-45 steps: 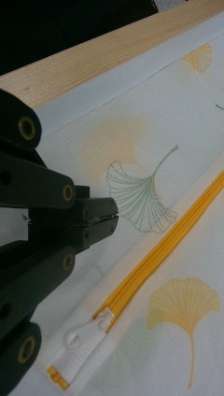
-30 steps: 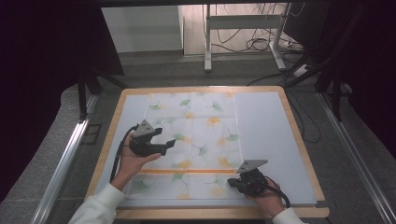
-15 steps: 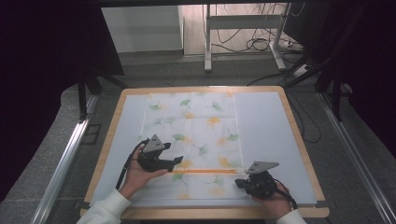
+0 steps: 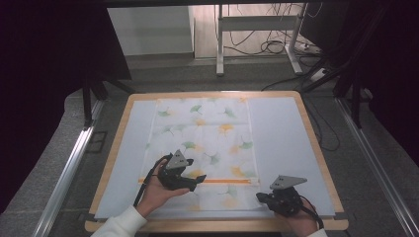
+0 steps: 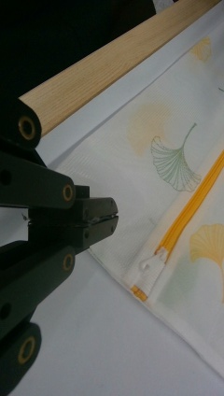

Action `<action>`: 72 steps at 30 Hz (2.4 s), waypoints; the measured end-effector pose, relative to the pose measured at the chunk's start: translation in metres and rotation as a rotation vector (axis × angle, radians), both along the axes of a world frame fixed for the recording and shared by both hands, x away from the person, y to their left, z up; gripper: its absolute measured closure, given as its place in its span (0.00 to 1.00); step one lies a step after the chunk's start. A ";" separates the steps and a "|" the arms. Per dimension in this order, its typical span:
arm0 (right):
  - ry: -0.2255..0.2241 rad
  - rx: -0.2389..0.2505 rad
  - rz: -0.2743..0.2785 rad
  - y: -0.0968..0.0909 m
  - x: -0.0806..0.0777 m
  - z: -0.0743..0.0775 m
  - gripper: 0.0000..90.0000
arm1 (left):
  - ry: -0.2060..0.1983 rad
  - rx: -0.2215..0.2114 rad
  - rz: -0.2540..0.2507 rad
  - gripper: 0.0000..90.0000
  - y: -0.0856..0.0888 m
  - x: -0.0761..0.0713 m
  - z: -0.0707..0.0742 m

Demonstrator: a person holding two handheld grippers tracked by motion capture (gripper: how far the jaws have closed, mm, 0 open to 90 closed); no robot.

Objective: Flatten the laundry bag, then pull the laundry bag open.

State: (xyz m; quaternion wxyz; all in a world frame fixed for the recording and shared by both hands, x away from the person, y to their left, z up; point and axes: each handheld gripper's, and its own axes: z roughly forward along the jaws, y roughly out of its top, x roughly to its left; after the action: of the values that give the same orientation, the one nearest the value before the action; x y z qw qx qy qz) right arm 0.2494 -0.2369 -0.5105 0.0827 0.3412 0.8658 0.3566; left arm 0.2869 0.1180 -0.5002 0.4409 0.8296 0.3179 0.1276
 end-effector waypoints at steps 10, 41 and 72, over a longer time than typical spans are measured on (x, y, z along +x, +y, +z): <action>0.004 -0.015 -0.017 0.000 -0.001 -0.002 0.99 | -0.009 0.002 -0.038 0.29 -0.018 0.005 0.005; 0.010 -0.051 0.007 0.010 0.000 -0.007 0.99 | 0.029 0.042 -0.174 0.34 -0.089 0.016 -0.003; 0.015 -0.050 0.014 0.015 0.002 -0.007 0.99 | 0.039 0.065 -0.214 0.37 -0.122 0.024 -0.009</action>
State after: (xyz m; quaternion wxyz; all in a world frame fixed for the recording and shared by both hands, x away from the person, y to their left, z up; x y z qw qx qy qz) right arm 0.2516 -0.2223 -0.5177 0.0824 0.3356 0.8774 0.3327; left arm 0.3107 -0.0038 -0.5096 0.4187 0.8749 0.2319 0.0738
